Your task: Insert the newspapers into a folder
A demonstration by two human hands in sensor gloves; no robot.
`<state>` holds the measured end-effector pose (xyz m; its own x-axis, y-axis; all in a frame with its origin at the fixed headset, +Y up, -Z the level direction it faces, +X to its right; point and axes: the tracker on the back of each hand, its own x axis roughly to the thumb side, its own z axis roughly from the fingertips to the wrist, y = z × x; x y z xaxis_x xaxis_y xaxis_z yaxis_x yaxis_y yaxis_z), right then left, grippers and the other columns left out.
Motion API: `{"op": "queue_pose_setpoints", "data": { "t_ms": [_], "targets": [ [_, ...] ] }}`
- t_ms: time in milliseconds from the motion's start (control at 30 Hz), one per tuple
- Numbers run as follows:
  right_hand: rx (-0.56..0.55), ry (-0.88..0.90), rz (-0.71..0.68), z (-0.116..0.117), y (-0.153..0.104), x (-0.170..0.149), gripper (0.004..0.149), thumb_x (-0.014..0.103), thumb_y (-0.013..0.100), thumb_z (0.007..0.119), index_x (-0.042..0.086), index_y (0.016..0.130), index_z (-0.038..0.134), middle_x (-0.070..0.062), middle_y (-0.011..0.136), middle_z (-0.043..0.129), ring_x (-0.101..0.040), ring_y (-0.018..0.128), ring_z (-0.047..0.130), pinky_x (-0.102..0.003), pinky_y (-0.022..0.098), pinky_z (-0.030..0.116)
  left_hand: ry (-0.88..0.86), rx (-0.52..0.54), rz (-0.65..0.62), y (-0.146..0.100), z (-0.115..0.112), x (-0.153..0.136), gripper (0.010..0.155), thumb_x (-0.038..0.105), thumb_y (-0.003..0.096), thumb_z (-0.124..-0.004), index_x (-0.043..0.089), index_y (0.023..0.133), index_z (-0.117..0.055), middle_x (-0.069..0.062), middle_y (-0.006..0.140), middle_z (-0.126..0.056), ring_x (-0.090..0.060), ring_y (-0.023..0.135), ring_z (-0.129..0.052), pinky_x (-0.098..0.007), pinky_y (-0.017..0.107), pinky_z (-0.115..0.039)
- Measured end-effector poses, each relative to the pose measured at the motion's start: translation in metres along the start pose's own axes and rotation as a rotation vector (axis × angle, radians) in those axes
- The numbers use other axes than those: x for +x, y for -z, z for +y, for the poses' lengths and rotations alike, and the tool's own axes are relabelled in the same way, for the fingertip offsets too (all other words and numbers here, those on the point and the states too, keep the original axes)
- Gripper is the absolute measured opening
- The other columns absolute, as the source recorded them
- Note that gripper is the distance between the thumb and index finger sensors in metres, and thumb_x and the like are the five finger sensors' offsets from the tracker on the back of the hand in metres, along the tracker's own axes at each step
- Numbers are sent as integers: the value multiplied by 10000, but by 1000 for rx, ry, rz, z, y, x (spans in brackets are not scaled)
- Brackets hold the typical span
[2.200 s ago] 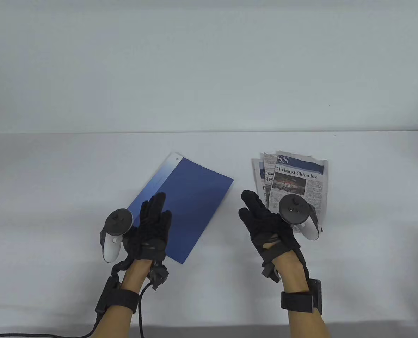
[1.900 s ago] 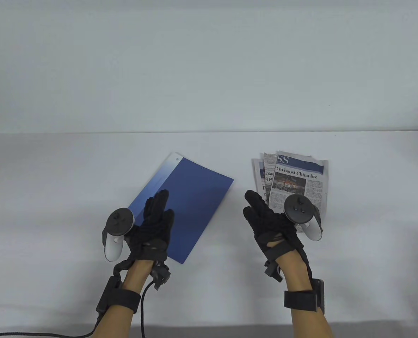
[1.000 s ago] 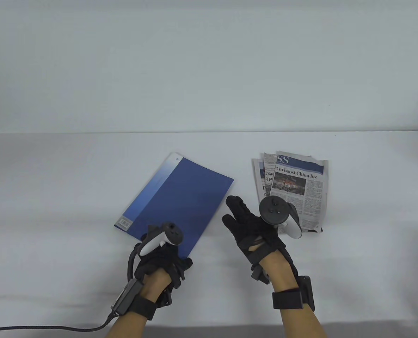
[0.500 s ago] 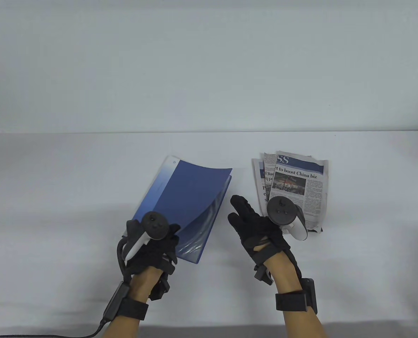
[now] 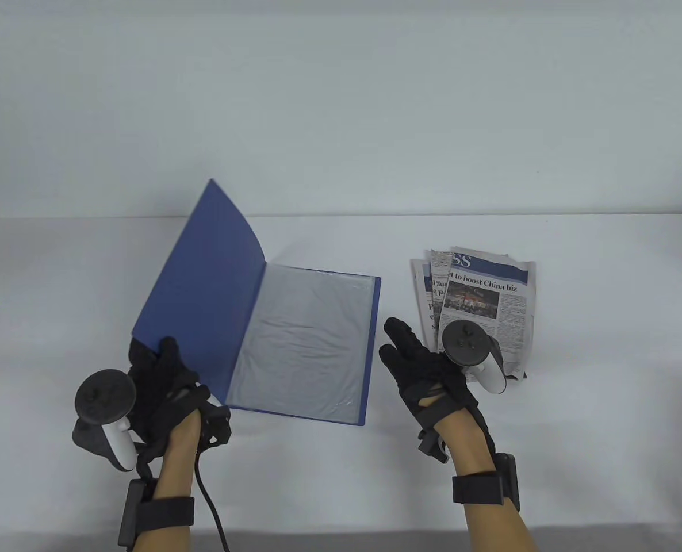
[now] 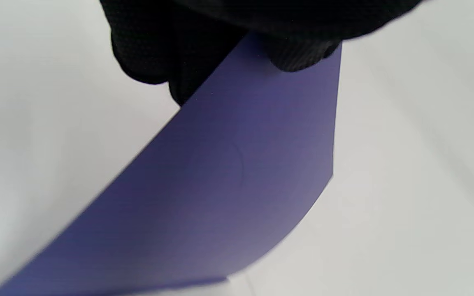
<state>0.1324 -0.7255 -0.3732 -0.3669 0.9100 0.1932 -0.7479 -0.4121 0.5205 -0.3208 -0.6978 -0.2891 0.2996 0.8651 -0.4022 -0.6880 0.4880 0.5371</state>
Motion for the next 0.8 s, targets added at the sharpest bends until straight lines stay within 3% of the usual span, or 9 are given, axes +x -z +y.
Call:
{"op": "queue_pose_setpoints", "data": {
  "t_ms": [100,167,233,333,500,567,633,700,800],
  "targets": [
    [0,-6,13,0,1,-2,811,494,615,573,5,1089,132,-301,1052,75,-615,958,179,-751,621,299,169,-55,237,19,-3,-24,968,508,646,-670,221,1093,140,-46,1228,-234,-262,1113,-513,-485,896,-476],
    [1,-5,20,0,1,-3,811,494,615,573,5,1088,131,-301,1051,73,-615,957,177,-750,622,299,275,-93,367,28,-8,-40,1092,565,636,-634,160,964,325,-131,1172,78,-362,1161,-196,-564,909,-293],
    [0,-2,30,1,0,-4,811,494,615,573,6,1087,129,-302,1050,70,-616,956,175,-750,621,298,384,-198,499,38,-17,-59,1144,609,623,-599,149,861,421,-169,1040,318,-439,1087,97,-635,861,-107],
    [-9,6,26,-1,-2,-3,813,493,615,574,6,1087,127,-301,1050,67,-615,956,172,-751,621,296,524,-251,523,39,-27,-65,1105,608,625,-578,169,889,401,-180,972,390,-461,1025,201,-664,812,-36],
    [-27,17,14,-5,-3,0,813,495,615,574,8,1088,128,-301,1051,67,-613,958,170,-750,623,295,805,-261,192,24,-63,-14,846,545,640,-604,325,1168,19,-56,1152,210,-394,1059,196,-638,839,-44],
    [-20,13,18,-5,-3,0,814,496,615,574,7,1088,126,-299,1051,67,-614,957,170,-751,622,294,849,-299,43,12,-87,5,709,528,643,-601,370,1210,-206,9,1278,-100,-338,1192,-78,-569,924,-262],
    [-18,15,17,-4,-2,1,814,496,614,574,7,1088,127,-300,1050,68,-614,957,170,-751,622,294,827,-379,-71,1,-115,23,601,499,650,-587,381,1198,-368,44,1285,-348,-302,1214,-313,-505,926,-422],
    [-13,24,15,-3,-1,2,815,497,614,575,8,1088,127,-299,1051,68,-614,958,171,-751,622,293,834,-415,-111,-4,-138,40,551,501,646,-562,367,1173,-472,49,1234,-558,-286,1149,-562,-458,872,-580],
    [-5,24,10,-1,2,4,814,496,614,574,6,1088,129,-301,1051,70,-614,957,173,-750,622,294,808,-601,41,-4,-182,59,642,550,631,-522,339,1207,-336,-5,1220,-592,-309,1078,-690,-457,826,-651]
  ]
}}
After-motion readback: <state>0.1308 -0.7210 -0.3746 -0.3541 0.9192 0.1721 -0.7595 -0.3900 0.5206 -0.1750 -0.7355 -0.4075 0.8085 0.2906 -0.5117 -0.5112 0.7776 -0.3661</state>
